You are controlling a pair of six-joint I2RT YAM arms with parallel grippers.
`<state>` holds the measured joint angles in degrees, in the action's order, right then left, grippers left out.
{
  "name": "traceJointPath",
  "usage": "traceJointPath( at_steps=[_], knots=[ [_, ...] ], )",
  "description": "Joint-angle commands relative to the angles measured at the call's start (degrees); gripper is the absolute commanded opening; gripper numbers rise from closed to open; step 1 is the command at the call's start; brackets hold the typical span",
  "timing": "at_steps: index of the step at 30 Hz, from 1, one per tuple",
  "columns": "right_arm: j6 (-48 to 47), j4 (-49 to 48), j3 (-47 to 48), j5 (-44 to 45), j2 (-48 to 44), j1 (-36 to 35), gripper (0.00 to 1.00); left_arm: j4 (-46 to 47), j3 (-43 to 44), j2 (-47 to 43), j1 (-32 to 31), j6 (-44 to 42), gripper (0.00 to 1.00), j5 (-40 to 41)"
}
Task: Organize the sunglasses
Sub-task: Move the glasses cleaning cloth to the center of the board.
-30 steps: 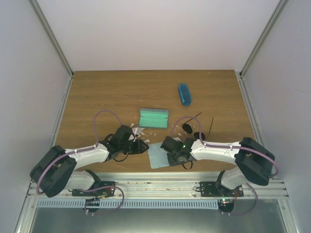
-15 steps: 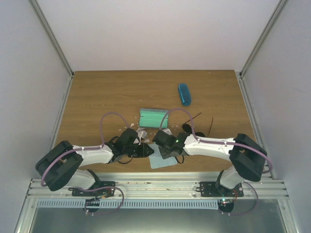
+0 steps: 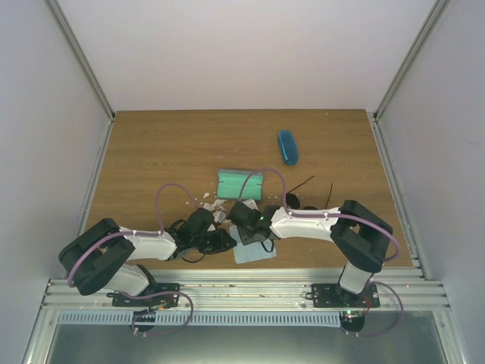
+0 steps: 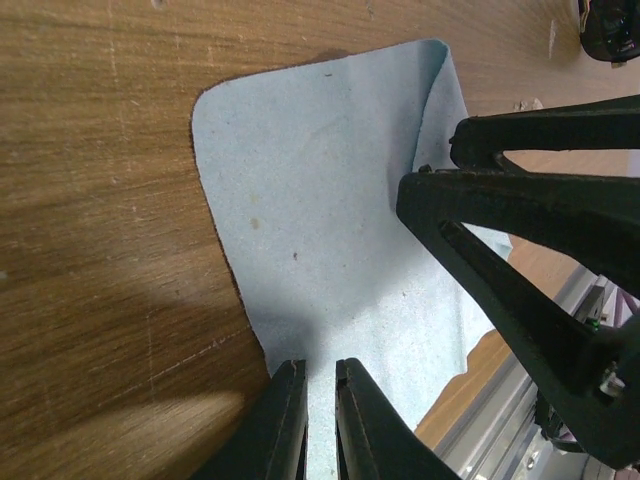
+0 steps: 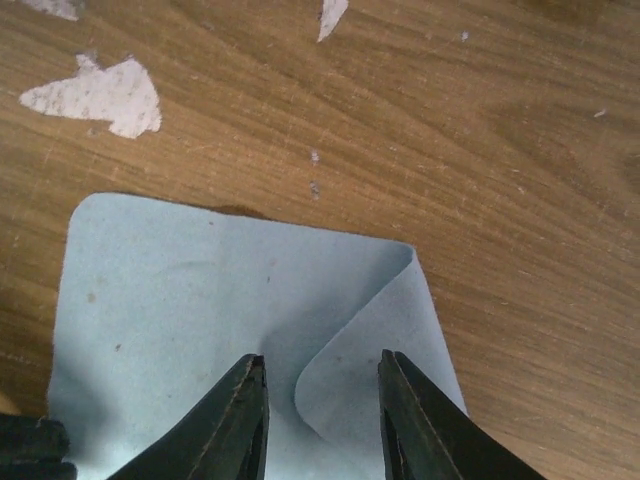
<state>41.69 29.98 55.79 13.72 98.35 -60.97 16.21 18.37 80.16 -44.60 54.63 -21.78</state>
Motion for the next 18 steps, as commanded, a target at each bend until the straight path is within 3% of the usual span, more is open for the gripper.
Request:
traceJointPath(
  at_steps=[1, 8, 14, 18],
  knots=[
    [2.3, 2.0, 1.3, 3.8, 1.7, -0.5, 0.3, 0.2, 0.3, 0.9, -0.4, 0.0, 0.12, 3.0],
    [2.4, 2.4, 0.7, 3.2, 1.5, -0.5, 0.21, -0.7, 0.4, 0.8, -0.4, -0.3, 0.11, 3.6],
    [2.5, 2.3, 0.5, 3.2, 1.3, -0.4, 0.01, -1.0, 0.6, 1.0, -0.5, -0.4, 0.11, 3.6],
    [3.0, 3.2, 0.8, 4.5, 0.4, -0.4, 0.01, -1.9, 0.9, 1.0, -0.5, -0.6, 0.11, 4.3]
  ],
)
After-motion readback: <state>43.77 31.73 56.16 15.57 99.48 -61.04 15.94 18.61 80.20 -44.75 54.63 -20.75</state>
